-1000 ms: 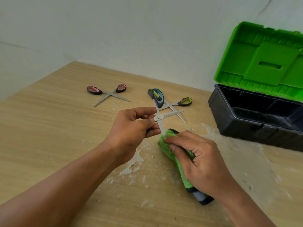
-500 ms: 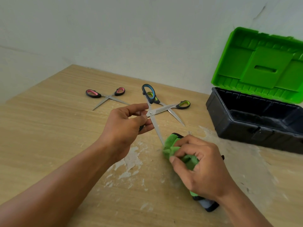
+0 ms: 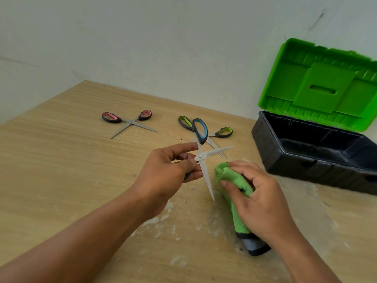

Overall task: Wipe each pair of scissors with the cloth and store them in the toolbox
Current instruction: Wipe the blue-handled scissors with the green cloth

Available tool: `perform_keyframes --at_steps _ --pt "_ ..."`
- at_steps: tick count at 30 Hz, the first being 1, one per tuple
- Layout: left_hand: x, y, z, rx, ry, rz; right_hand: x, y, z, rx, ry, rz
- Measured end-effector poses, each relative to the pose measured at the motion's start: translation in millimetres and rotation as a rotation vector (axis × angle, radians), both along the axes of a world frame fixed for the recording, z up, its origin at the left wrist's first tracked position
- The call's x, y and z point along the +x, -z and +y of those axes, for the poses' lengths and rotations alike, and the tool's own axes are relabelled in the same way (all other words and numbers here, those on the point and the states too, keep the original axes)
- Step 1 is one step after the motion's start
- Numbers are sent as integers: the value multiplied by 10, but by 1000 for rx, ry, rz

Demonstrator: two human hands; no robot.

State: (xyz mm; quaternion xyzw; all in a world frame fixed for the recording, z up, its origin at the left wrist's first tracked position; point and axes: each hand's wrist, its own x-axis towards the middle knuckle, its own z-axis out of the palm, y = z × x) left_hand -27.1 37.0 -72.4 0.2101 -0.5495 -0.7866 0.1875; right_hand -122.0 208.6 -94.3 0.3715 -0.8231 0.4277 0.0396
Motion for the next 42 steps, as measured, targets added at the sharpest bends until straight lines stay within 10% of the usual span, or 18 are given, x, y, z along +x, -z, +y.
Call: perform_keyframes --at_steps 42 --pt "-8 167 145 -201 40 26 218 37 -141 128 -133 434"
